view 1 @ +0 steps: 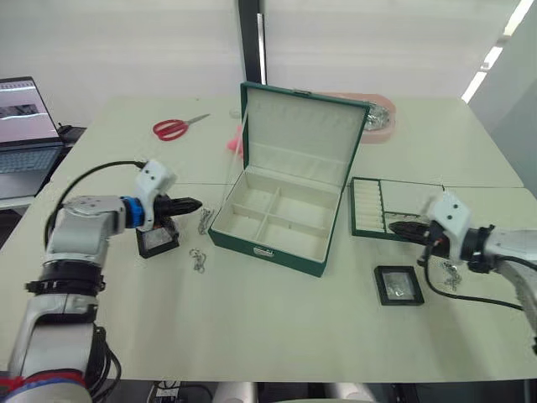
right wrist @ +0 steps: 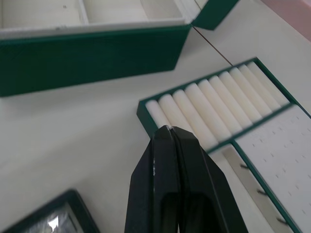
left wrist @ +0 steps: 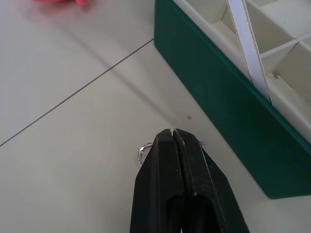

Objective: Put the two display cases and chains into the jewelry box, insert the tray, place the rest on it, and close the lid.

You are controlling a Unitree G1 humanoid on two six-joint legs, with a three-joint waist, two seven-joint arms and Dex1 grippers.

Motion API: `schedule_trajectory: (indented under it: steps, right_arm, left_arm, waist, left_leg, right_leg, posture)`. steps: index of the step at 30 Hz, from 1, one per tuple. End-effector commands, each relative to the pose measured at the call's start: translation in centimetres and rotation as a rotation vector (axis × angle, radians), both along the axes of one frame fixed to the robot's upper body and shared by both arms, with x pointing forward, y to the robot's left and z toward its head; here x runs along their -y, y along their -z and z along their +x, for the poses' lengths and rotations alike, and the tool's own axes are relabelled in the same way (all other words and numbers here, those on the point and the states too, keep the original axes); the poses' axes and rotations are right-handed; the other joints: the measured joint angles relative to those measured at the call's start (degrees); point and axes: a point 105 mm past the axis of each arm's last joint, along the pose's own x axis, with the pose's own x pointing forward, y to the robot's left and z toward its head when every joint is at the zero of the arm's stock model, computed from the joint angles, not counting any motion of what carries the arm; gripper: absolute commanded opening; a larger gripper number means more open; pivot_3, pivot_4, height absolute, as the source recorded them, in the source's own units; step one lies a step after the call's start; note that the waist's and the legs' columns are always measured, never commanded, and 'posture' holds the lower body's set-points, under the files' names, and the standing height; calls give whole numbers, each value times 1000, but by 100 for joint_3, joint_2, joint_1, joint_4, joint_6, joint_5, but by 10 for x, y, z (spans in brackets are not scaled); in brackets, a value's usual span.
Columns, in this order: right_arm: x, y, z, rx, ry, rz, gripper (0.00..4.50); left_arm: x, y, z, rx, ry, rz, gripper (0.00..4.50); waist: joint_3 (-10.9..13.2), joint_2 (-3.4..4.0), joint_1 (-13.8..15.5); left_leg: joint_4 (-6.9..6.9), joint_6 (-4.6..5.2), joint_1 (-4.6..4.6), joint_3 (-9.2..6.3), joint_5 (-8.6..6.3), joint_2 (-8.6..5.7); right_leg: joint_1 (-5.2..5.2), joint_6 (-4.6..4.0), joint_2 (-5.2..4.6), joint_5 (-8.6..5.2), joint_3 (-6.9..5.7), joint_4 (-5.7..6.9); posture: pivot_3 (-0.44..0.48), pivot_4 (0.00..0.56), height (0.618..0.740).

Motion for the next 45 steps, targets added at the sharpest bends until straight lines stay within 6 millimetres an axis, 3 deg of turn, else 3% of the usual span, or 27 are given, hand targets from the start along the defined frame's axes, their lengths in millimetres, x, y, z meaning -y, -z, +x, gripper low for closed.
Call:
schedule_trajectory:
  steps: [1,8,18,31,45]
  right_arm:
    - [-14,3,9,12,-4,-26,9]
    - [-42,6,27,18,-33,-8,9]
    - [-65,6,28,-4,-122,15,9]
    - [-68,5,40,1,-160,-8,9]
    - [-68,5,43,5,-173,-19,9]
  left_arm:
    - [5,-3,5,27,22,21,0]
    - [26,3,6,7,74,-31,0]
    - [40,5,-7,-22,160,-63,0]
    - [46,17,-33,-67,196,-76,0]
    - [43,17,-36,-64,181,-80,0]
  waist:
    - [1,-1,10]
    - [1,-1,24]
    - [1,-1,18]
    - [0,-1,-45]
    - [0,-1,-45]
  left_leg:
    - [0,1,-1,-1,-1,0]
    - [8,1,-7,-8,0,-2]
    - [9,1,-5,-13,0,-3]
    - [7,2,3,-12,-1,-2]
    - [7,3,4,-12,-2,-1]
  right_leg:
    - [0,0,0,0,0,0]
    - [-4,0,-2,0,-5,7]
    - [-6,-1,-2,0,-5,21]
    - [-5,0,-2,0,-4,30]
    - [-4,0,-2,0,-3,31]
  posture:
    - [0,150,740]
    - [0,150,740]
    - [0,150,740]
    - [0,150,740]
    - [0,150,740]
